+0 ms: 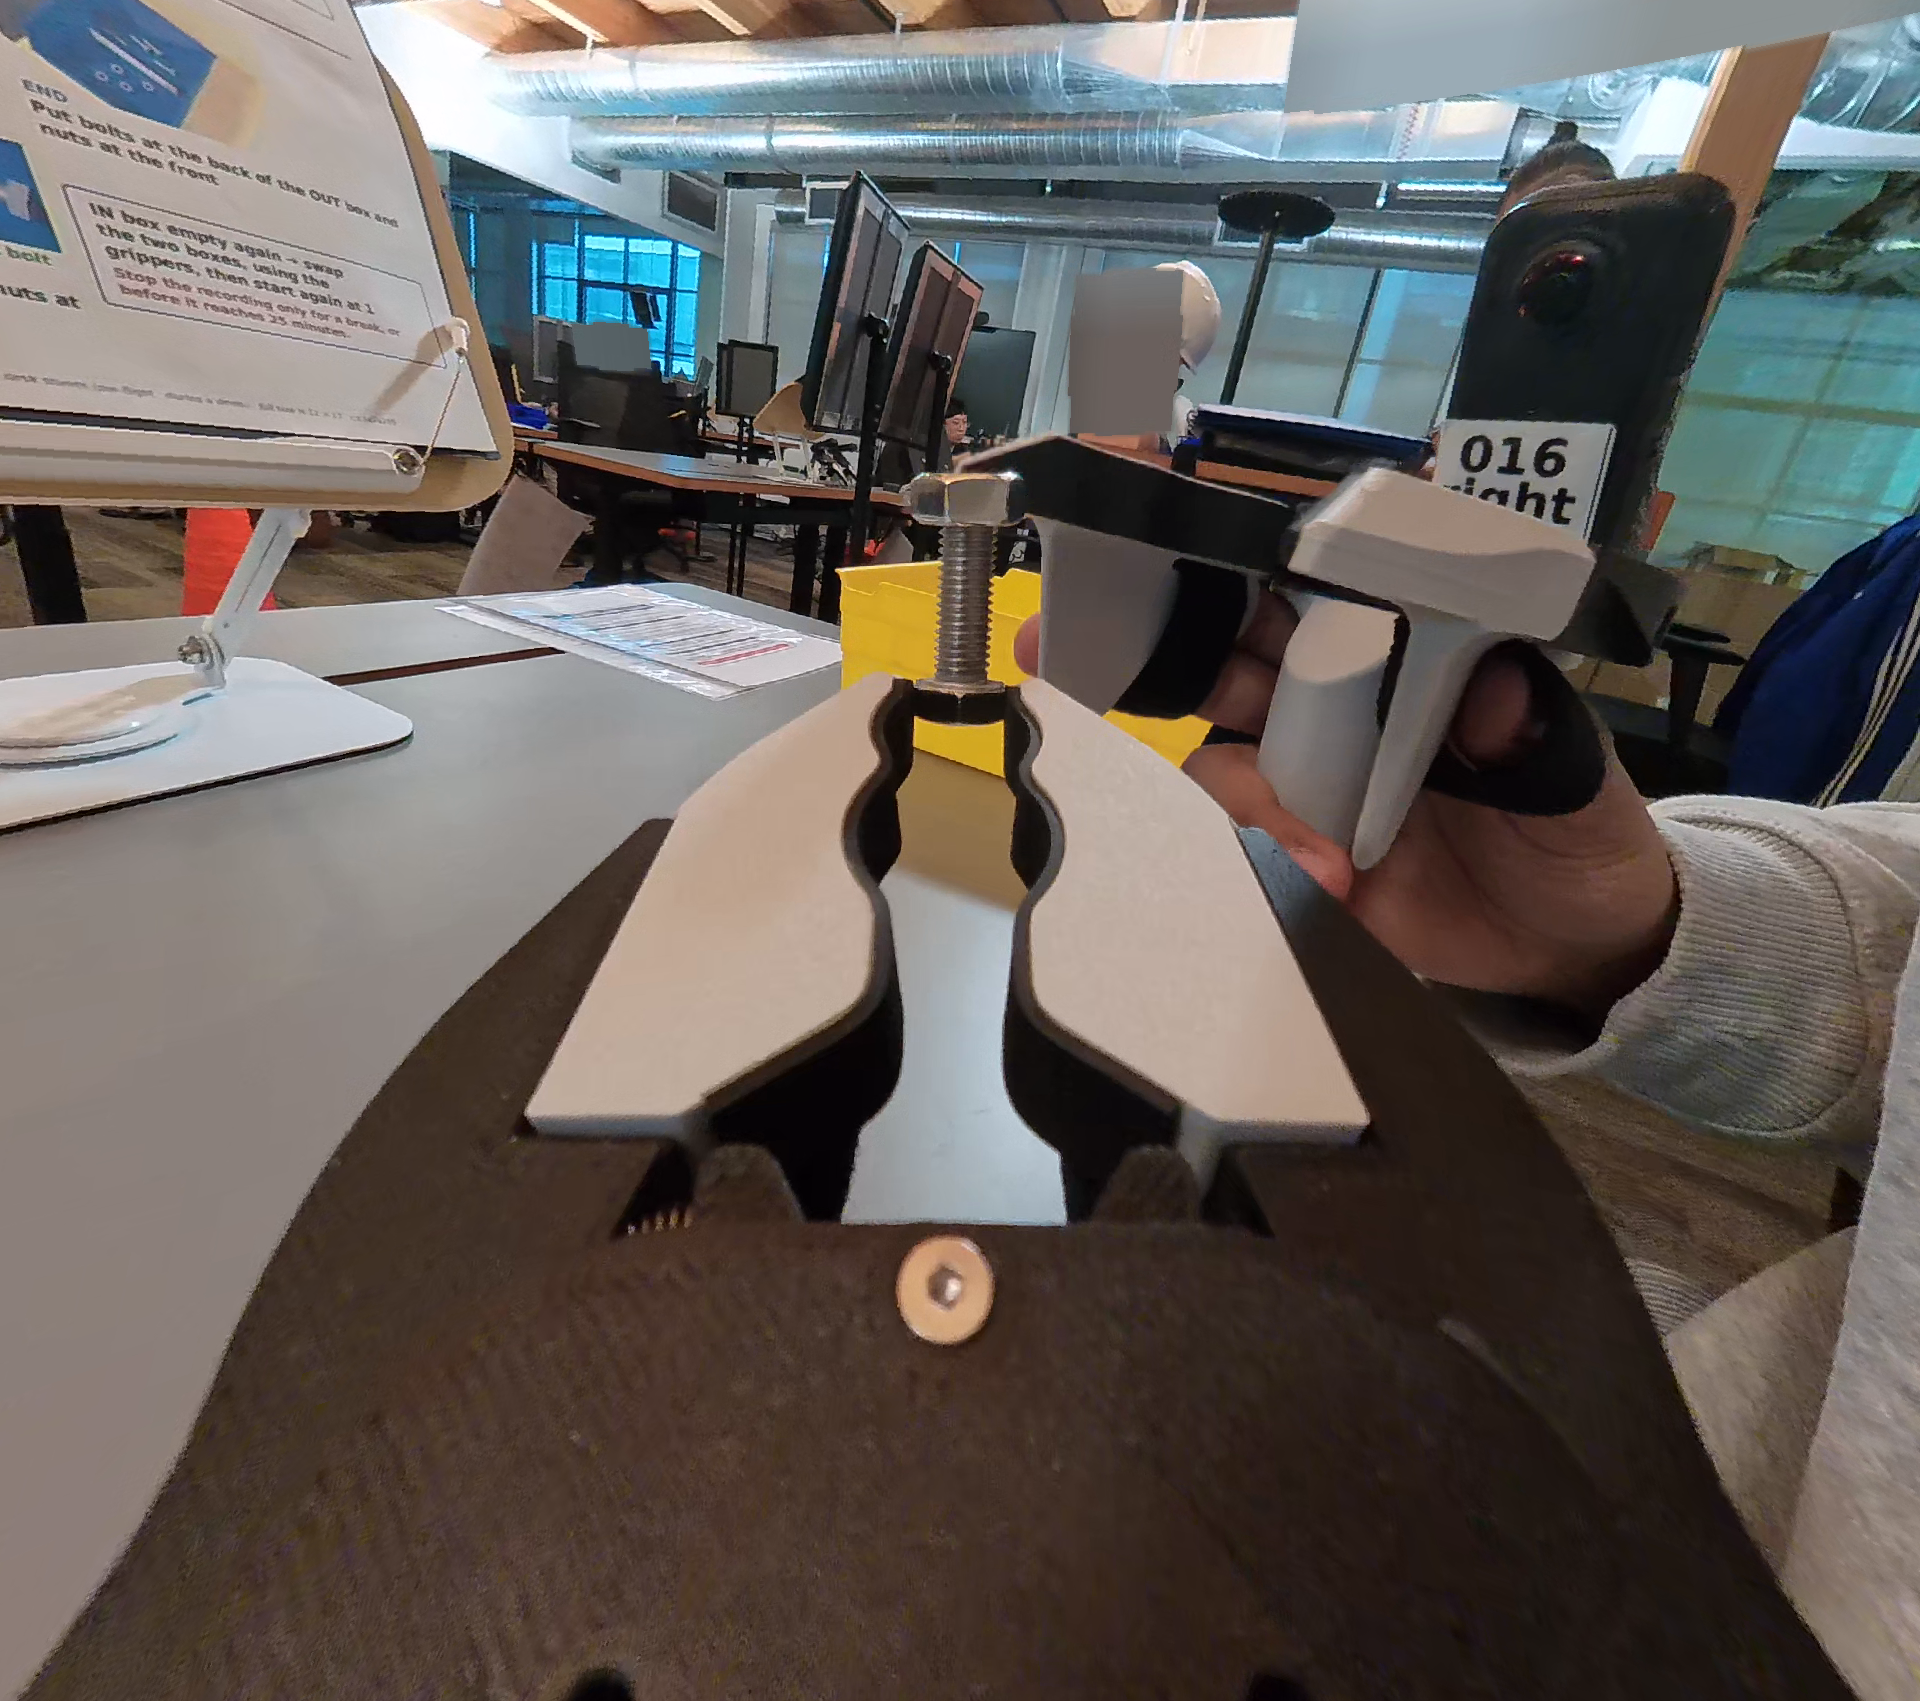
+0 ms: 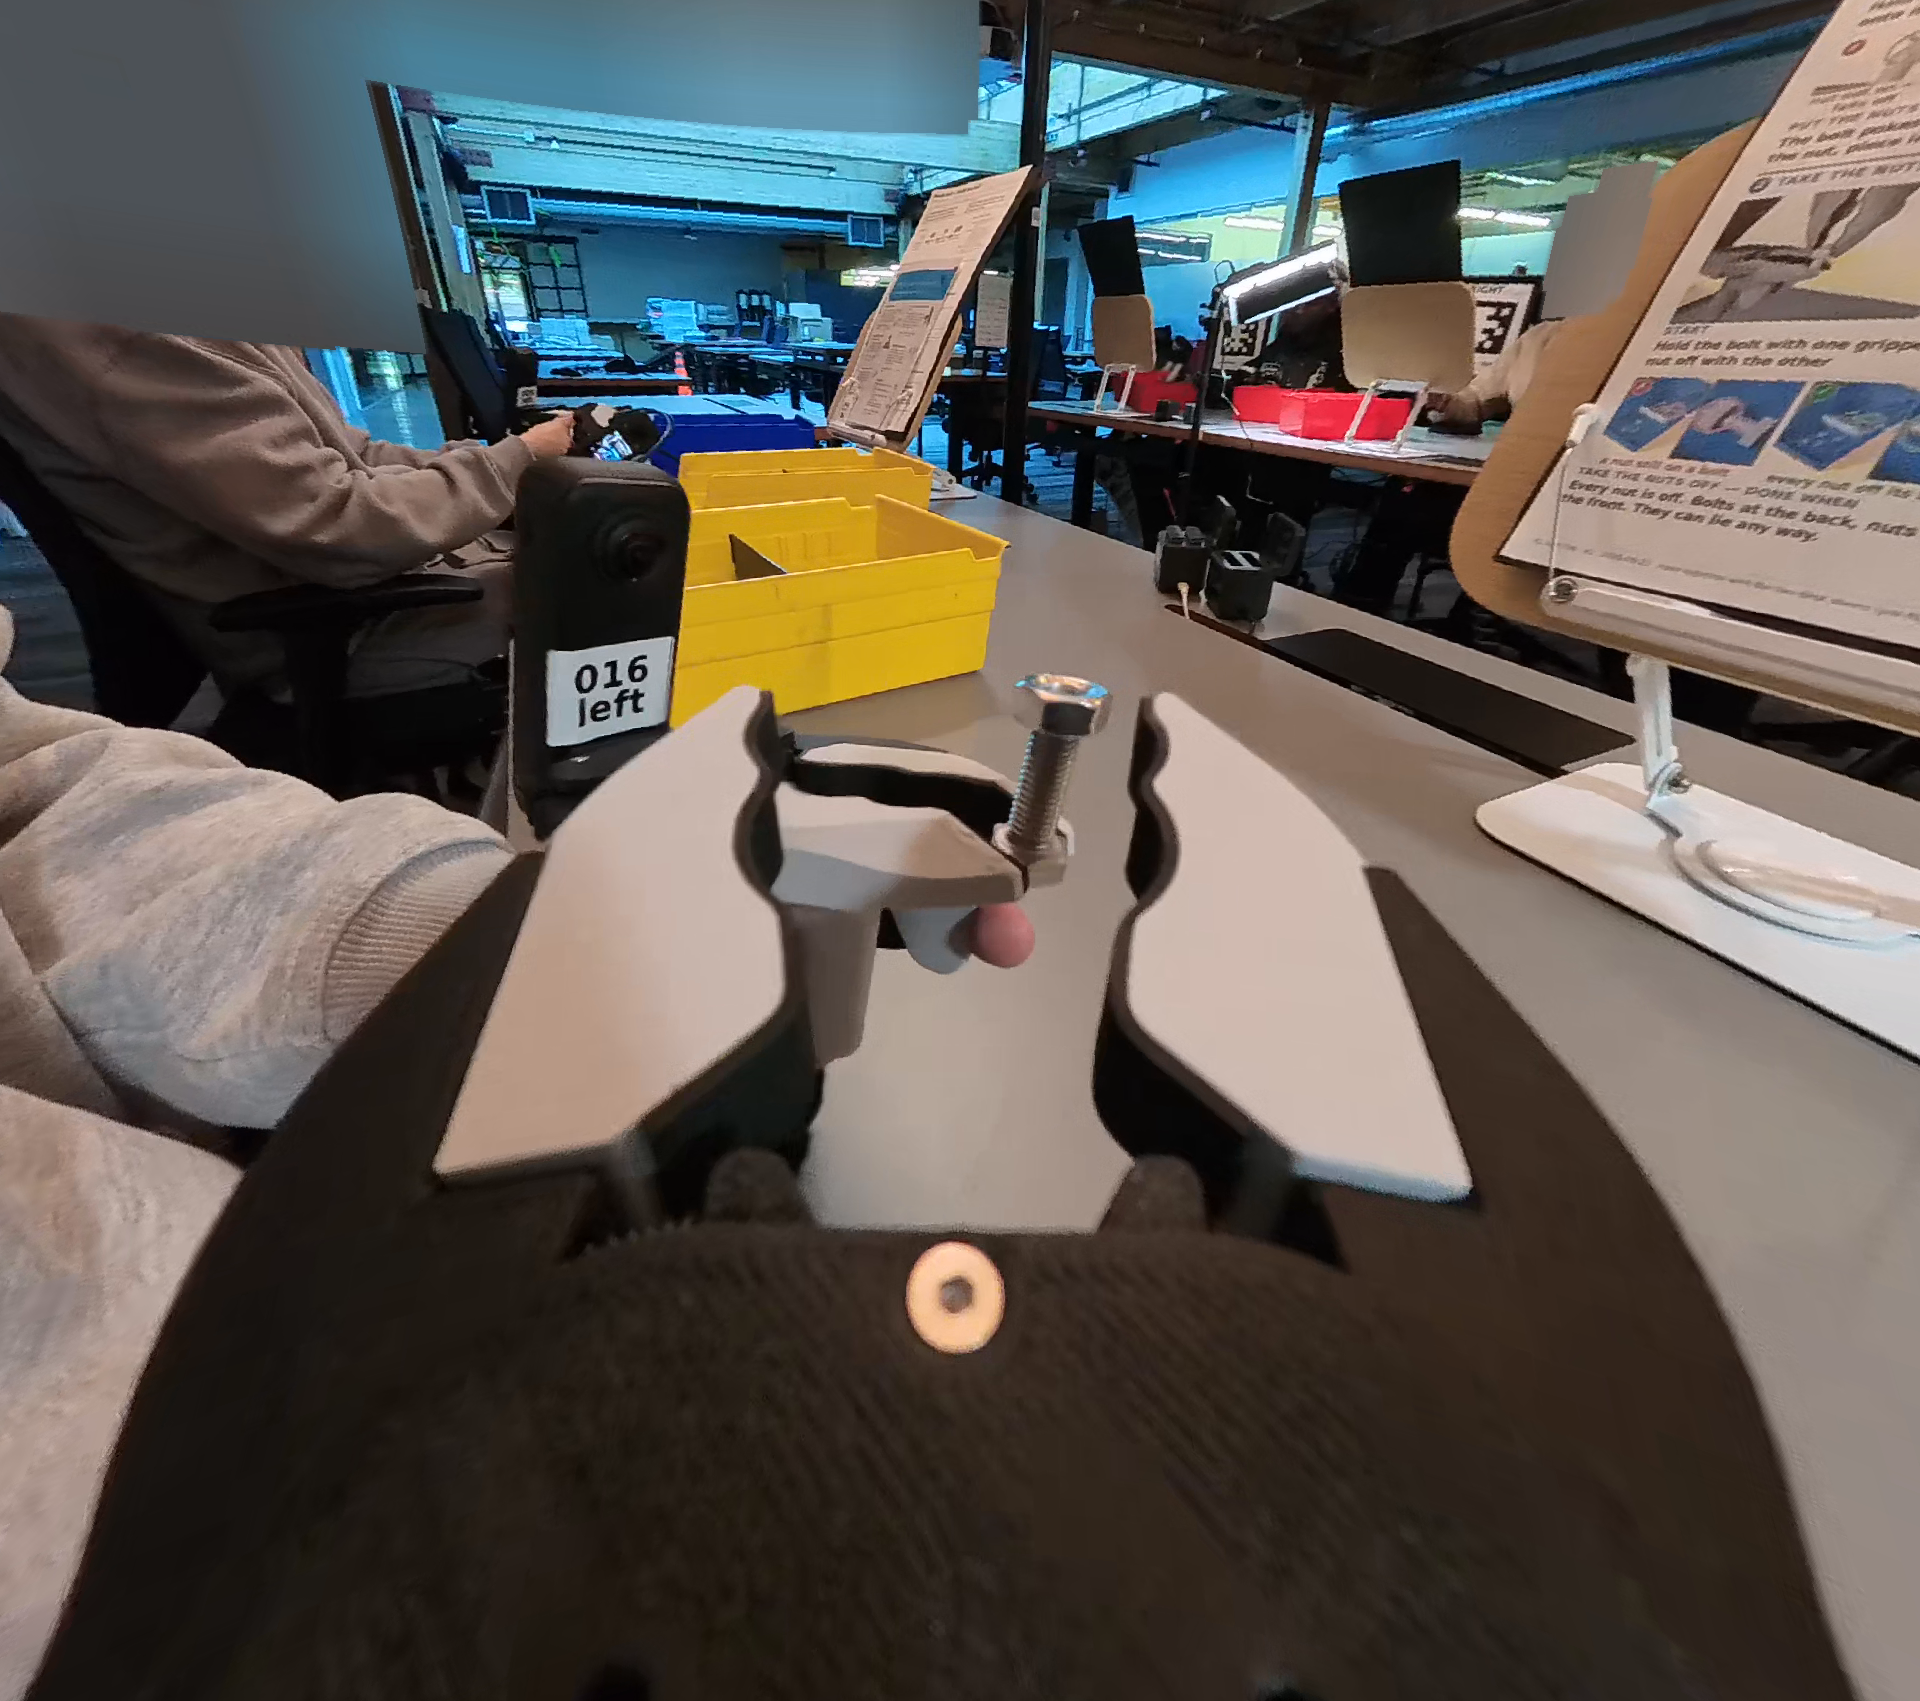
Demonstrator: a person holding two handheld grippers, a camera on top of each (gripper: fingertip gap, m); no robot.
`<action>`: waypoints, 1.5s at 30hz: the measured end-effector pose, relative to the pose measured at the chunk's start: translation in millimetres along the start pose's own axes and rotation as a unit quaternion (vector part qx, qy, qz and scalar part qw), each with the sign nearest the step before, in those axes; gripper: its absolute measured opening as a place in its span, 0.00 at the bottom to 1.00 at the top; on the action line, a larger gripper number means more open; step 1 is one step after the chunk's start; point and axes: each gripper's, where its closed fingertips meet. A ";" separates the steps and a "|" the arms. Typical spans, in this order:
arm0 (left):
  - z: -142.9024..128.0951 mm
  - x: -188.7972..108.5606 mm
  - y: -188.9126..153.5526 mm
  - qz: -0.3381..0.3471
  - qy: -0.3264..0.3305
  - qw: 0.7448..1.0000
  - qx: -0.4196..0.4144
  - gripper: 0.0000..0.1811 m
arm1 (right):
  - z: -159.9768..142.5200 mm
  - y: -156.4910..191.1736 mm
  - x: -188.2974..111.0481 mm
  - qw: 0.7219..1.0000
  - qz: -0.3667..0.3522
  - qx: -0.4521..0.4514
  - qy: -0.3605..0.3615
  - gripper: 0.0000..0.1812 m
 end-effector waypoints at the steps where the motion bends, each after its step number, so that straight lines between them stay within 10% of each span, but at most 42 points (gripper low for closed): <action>1: 0.0 -0.1 0.5 0.001 0.000 1.000 -0.001 0.09 | -1.0 1.5 0.6 1.000 0.004 0.002 0.001 0.36; 45: -0.2 -1.4 7.8 0.008 -0.001 1.000 -0.017 0.09 | -3.7 14.2 1.6 0.999 0.044 0.005 -0.010 0.34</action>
Point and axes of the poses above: each gripper's, where its closed fingertips meet, x out along the fingers, z out of its top, y = z × x across the jaws, and after that the axes turned 3 degrees about z, right-handed
